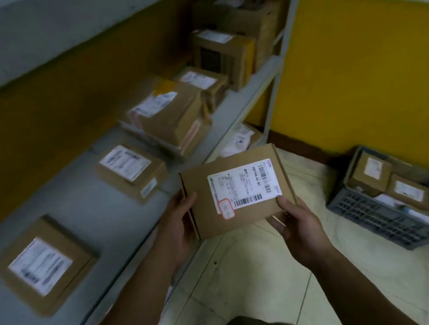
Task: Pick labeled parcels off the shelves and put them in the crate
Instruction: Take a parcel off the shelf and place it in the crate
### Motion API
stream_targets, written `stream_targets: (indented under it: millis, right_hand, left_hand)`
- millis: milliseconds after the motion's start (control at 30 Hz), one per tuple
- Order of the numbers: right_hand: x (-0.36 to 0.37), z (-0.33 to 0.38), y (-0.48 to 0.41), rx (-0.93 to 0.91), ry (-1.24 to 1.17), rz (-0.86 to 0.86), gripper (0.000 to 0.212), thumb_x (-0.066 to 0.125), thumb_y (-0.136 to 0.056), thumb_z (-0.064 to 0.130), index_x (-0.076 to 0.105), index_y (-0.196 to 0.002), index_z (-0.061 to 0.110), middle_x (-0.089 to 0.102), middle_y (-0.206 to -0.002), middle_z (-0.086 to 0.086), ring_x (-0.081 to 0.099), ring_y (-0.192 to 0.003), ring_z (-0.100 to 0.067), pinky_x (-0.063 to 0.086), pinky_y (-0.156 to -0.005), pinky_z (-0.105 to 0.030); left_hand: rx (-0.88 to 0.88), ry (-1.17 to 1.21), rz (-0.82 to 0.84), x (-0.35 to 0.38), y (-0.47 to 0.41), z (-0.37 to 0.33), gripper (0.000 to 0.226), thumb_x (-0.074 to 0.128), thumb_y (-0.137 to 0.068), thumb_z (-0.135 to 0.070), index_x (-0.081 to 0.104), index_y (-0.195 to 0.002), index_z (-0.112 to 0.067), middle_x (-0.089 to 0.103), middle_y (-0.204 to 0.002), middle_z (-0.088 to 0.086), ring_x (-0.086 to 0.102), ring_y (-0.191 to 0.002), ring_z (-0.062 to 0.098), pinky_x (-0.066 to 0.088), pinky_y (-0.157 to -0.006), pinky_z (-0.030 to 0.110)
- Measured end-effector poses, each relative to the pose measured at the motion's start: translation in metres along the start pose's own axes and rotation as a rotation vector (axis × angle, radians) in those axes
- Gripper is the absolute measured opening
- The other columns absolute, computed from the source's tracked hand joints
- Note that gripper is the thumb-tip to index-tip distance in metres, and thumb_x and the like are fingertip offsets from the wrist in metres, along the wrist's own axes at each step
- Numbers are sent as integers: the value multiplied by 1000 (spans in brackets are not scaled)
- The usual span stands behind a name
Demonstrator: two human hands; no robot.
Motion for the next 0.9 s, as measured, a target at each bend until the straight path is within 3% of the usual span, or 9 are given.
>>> stream_targets:
  millis: [100, 267, 500, 733, 900]
  right_hand:
    - [-45, 37, -4, -68, -73, -98, 36, 55, -95, 12, 54, -131, 12, 69, -122, -9, 65, -114, -21, 50, -96, -39]
    - [-111, 76, -4, -149, -187, -254, 31, 57, -94, 11, 56, -125, 12, 70, -119, -10, 65, -113, -22, 51, -95, -39]
    - [-203, 115, -8, -231, -298, -464, 33, 58, -93, 11, 56, -126, 9, 70, -118, -12, 65, -112, -25, 52, -90, -36]
    - [-280, 168, -32, -274, -363, -640, 36, 60, -92, 12, 55, -128, 9, 71, -117, -11, 67, -109, -25, 53, -85, -34]
    - [-336, 231, -60, -329, -413, -733, 37, 60, -91, 10, 57, -127, 9, 70, -117, -12, 65, -109, -26, 53, -83, -34]
  left_hand:
    - [-63, -145, 120, 61, -26, 24, 55, 73, -77, -25, 57, -130, -20, 68, -121, 9, 61, -116, 33, 44, -103, 55]
    - [-107, -320, 236, 138, -58, 60, 39, 63, -88, -13, 60, -125, -25, 69, -118, -4, 62, -112, 17, 47, -85, 31]
    - [-225, -475, 398, 245, -105, 112, 29, 61, -90, -11, 63, -112, -29, 73, -109, -5, 64, -107, 16, 47, -86, 30]
    - [-325, -573, 551, 355, -159, 153, 27, 63, -89, -13, 62, -112, -27, 75, -105, -5, 65, -106, 16, 48, -92, 30]
    - [-391, -616, 665, 446, -207, 182, 35, 64, -89, -13, 60, -122, -21, 72, -112, -2, 64, -110, 18, 48, -93, 31]
Point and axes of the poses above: each hand's wrist, its own y-axis away from the middle knuckle, its own x-axis out of the palm, z = x × y, the point moved 10 cm from there along -y, towards the middle knuckle
